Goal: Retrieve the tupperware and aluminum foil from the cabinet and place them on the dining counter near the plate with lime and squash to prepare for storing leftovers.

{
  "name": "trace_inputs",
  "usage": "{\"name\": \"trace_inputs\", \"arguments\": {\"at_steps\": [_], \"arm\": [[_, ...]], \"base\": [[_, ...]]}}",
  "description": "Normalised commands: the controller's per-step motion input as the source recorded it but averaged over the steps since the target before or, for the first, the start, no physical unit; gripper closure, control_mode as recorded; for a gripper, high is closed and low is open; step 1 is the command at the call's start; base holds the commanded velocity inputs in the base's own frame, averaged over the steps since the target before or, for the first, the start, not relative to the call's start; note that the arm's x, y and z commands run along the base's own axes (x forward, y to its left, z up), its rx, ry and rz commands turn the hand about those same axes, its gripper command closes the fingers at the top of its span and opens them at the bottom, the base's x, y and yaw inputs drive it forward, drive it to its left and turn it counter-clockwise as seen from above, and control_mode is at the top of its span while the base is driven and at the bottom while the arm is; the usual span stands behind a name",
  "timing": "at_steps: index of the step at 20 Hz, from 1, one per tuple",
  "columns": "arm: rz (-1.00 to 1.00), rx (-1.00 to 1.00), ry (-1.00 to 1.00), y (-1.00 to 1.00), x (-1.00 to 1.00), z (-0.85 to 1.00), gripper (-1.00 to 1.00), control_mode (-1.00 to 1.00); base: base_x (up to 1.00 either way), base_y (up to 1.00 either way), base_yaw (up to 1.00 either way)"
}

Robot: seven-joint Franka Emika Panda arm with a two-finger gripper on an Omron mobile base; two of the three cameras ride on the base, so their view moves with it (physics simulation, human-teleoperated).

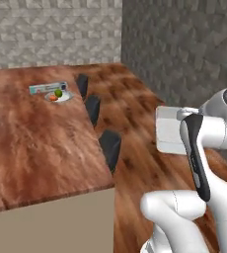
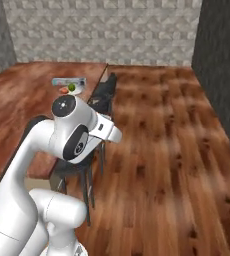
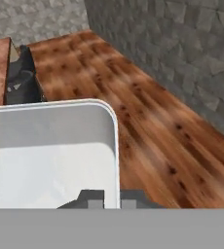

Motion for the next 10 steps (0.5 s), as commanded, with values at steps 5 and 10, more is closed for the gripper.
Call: {"name": "trace_inputs", "arguments": {"at_steps": [5,10], "arm": [[0.0,0.0,0.0,0.0,0.0,0.0,1.0,1.0],[0.0,0.0,0.0,0.0,0.0,0.0,1.0,1.0]], "base": [[0.6,-0.76,0.61],[0.58,-0.76,0.61]]}}
